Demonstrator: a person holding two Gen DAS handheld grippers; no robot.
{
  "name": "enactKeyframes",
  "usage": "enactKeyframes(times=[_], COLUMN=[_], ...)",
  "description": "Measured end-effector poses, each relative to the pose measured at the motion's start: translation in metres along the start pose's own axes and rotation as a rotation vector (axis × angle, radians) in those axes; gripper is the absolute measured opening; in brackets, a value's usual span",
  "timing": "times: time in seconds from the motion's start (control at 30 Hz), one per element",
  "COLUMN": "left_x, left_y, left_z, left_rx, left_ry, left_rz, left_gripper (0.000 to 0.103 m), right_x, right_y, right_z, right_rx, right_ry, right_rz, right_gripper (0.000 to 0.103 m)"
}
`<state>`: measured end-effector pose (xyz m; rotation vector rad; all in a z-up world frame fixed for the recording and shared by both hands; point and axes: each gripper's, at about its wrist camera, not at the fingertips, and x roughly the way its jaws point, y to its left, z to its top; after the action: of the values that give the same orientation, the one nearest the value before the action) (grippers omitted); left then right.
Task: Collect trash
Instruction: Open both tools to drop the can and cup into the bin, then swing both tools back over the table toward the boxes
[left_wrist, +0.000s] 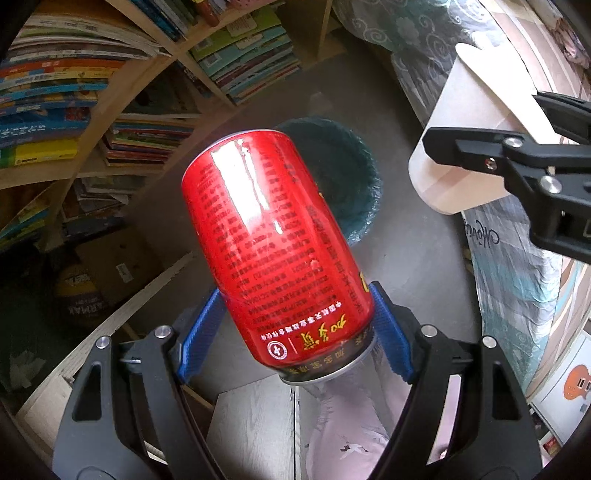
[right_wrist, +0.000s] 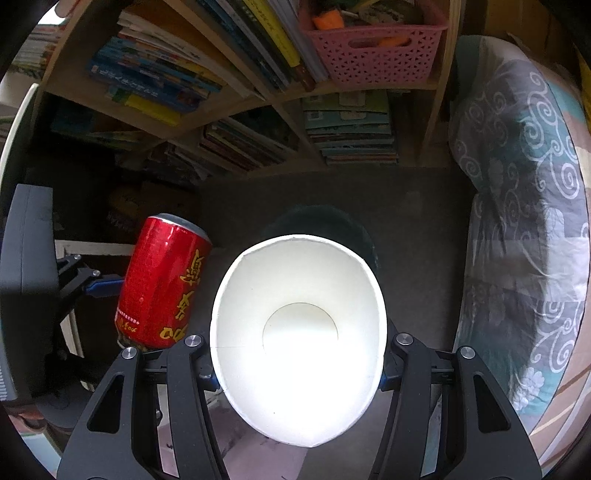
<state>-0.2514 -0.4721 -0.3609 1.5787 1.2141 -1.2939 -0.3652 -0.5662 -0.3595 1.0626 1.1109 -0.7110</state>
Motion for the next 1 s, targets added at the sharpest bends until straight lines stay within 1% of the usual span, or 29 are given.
enactKeyframes(times=[0.03,0.1,0.17,0.2,0.23,0.27,0.37,0.73,0.9,1.0], left_x=[0.002,0.007,0.012,0.013,0.014,0.013,0.010,-0.007,-0.037,-0.059], left_y=[0.000,0.000,0.000,0.001,0.001,0.000,0.000,0.010,0.021,0.030], left_z=[0.001,0.004,0.006,0.008,0.008,0.008,0.009,0.001,-0.013,-0.023], left_rx=[0.003,0.006,0.006,0.007,0.015,0.021,0.029,0.000,-0.042,-0.067], left_ry=[0.002,0.012,0.027,0.024,0.020,0.017,0.009,-0.017,-0.056,-0.083], left_rz=[0.001,-0.001,-0.001,0.000,0.004,0.012,0.010,0.011,-0.001,0.007], left_gripper=[0.074,0.075,0.079,0.084,0.087,0.088,0.090,0.090,0.090,0.091], right_x=[0.002,0.007,0.010,0.010,0.010,0.009,0.007,-0.011,-0.030,-0.049], right_y=[0.001,0.002,0.002,0.001,0.000,-0.001,-0.002,-0.006,0.004,0.022], right_z=[0.001,0.002,0.003,0.004,0.004,0.004,0.002,-0.002,0.000,0.006], right_rx=[0.001,-0.003,0.004,0.013,0.025,0.034,0.036,0.039,-0.010,-0.082], right_ry=[0.001,0.002,0.002,0.000,-0.003,-0.007,-0.009,-0.024,-0.031,-0.044], right_rz=[0.001,-0.007,-0.016,-0.012,-0.011,-0.013,-0.020,-0.025,-0.019,-0.007], right_gripper=[0.057,0.064,0.065,0.066,0.071,0.074,0.074,0.074,0.074,0.074])
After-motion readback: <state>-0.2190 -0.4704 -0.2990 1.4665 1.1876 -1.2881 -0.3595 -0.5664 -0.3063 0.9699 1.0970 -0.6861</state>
